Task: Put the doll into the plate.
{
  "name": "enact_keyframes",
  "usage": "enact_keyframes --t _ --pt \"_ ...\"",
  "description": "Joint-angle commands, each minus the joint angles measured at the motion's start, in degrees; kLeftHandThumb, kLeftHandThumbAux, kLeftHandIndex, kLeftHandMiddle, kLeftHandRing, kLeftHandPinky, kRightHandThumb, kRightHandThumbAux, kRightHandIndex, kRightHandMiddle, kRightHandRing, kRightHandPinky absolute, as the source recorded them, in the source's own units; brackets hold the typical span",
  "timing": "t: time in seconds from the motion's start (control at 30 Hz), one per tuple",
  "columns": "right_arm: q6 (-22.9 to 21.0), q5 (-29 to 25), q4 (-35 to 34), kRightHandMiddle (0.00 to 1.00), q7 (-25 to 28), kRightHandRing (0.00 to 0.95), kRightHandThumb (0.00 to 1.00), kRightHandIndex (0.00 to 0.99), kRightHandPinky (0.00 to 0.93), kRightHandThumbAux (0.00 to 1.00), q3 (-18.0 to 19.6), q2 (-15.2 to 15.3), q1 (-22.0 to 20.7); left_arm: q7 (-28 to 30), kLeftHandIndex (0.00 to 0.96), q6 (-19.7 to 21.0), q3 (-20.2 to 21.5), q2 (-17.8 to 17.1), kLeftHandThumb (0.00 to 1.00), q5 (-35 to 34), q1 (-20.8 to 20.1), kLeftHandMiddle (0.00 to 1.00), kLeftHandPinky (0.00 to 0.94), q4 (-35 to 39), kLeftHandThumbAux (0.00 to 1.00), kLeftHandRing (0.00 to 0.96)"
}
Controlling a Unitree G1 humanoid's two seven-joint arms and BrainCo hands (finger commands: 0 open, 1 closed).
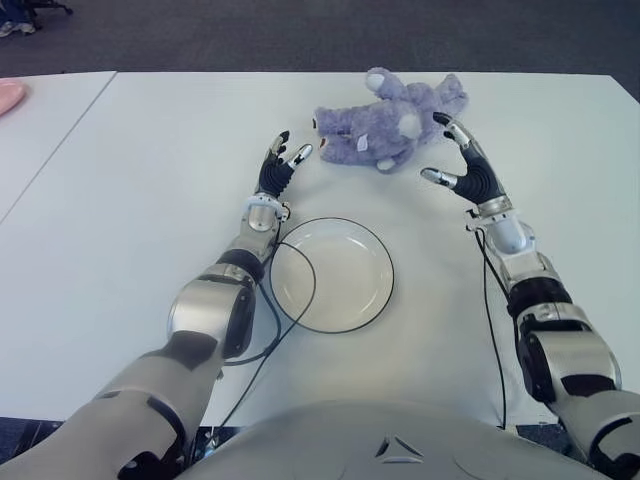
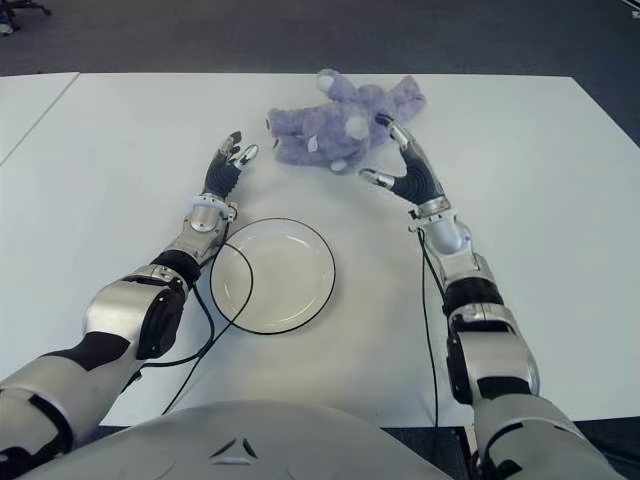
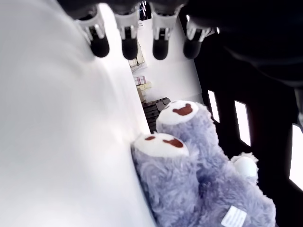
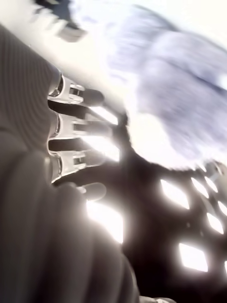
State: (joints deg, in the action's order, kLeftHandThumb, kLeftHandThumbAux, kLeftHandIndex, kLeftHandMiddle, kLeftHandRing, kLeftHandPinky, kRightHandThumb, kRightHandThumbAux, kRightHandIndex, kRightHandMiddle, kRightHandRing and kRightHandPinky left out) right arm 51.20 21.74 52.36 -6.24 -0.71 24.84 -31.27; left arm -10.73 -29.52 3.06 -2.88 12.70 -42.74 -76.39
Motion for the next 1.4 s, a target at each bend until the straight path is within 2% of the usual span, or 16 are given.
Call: enact_keyframes --t 0.03,0.17,0.37,0.63,0.87,1.0,1.13,1.23,1.4 --pt "-1.77 3.49 7.23 0.0 -4.58 0.0 0.117 0.0 0.0 0.357 -2.45 0.69 -5.67 0.05 0.024 2.68 -1.18 2.75 0.0 1.23 4.55 0.003 0.0 -1.89 0.331 0.0" --pt "-2.27 4.32 11.13 0.0 -6.96 0.0 0.121 0.0 0.0 0.352 -3.76 1.09 -8.1 1.34 0.019 3.6 -1.25 3.39 0.0 1.3 5.87 0.0 0.0 -2.02 0.328 0.0" --pt "-2.45 5.64 13.27 0.0 -10.87 0.0 0.131 0.0 0.0 0.322 -5.79 1.48 -9.71 2.8 0.02 5.18 -1.43 3.96 0.0 1.6 8.2 0.0 0.0 -2.48 0.317 0.0" --pt "-3.78 6.73 15.4 0.0 -14.68 0.0 0.128 0.0 0.0 0.314 -7.76 1.73 -11.62 4.23 0.01 8.2 -1.03 3.69 0.0 1.42 8.94 0.0 0.0 -2.84 0.29 0.0" --pt "-5.81 7.53 17.56 0.0 -17.29 0.0 0.116 0.0 0.0 0.324 -9.07 2.62 -13.56 4.86 0.0 8.52 -0.3 4.0 0.0 0.86 9.07 0.0 0.0 -2.71 0.261 0.0" --pt "-7.36 7.99 18.81 0.0 -18.02 0.0 0.106 0.0 0.0 0.327 -9.81 3.27 -15.48 5.97 0.0 8.3 0.66 4.36 0.0 0.29 9.88 0.0 0.003 -2.72 0.252 0.0" --pt "-10.53 9.27 20.16 0.0 -18.37 0.0 0.095 0.0 0.0 0.332 -11.28 3.42 -19.31 7.84 0.0 8.48 2.12 4.68 0.0 -1.1 10.58 0.0 0.017 -2.74 0.252 0.0" --pt "-13.04 10.64 21.12 0.0 -19.15 0.0 0.086 0.0 0.0 0.339 -12.81 2.89 -21.9 8.51 0.0 8.6 2.92 4.85 0.0 -1.63 11.03 0.0 0.024 -2.76 0.252 0.0" --pt "-16.52 12.84 22.53 0.0 -20.5 0.0 0.072 0.0 0.0 0.359 -15.61 1.33 -23.81 9.13 0.0 8.85 3.69 4.87 0.0 -2.06 11.04 0.0 0.024 -2.71 0.251 0.0"
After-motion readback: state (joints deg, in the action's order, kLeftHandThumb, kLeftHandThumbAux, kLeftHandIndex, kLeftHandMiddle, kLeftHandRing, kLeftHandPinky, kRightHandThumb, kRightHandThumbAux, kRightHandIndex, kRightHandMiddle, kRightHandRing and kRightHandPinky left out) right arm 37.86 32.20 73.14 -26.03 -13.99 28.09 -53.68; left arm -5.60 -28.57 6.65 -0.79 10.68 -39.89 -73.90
